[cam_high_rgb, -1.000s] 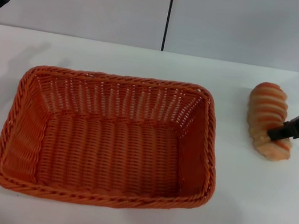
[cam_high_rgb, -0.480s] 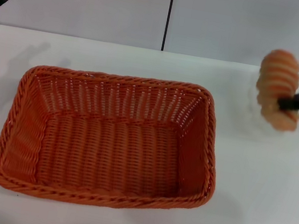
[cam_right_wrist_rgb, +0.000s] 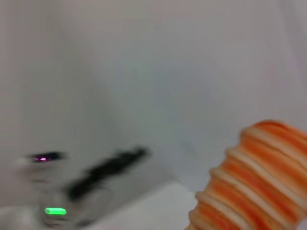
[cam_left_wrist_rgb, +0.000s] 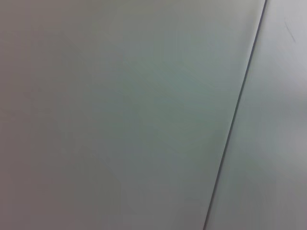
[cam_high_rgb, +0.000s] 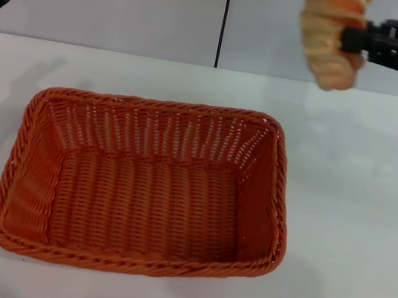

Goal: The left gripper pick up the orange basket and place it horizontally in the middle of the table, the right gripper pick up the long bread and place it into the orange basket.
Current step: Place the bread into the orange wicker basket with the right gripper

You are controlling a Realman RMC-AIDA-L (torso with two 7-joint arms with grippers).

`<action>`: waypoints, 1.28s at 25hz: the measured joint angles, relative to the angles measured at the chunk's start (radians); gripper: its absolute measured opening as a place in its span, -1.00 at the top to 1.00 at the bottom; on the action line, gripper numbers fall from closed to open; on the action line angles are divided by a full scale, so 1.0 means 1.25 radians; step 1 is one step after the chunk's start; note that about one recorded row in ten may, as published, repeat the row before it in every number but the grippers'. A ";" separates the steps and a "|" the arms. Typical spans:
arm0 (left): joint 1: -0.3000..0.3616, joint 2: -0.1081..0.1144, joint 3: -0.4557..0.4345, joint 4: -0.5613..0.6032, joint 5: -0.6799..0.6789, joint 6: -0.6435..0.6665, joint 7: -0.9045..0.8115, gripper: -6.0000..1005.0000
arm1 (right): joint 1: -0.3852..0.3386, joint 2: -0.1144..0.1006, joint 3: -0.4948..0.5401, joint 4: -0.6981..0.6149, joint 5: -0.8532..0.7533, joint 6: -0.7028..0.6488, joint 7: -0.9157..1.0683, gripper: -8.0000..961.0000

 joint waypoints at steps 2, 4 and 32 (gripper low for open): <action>0.000 0.000 0.000 0.000 0.000 0.000 0.000 -0.58 | 0.013 0.005 -0.021 0.022 0.047 -0.043 -0.028 0.53; -0.001 0.000 0.000 0.000 0.000 0.000 0.000 -0.58 | 0.034 0.010 -0.052 0.048 0.063 -0.064 -0.044 0.53; -0.003 -0.001 0.001 -0.012 0.004 -0.006 0.010 -0.58 | 0.099 0.024 -0.200 0.219 0.053 0.017 -0.105 -0.10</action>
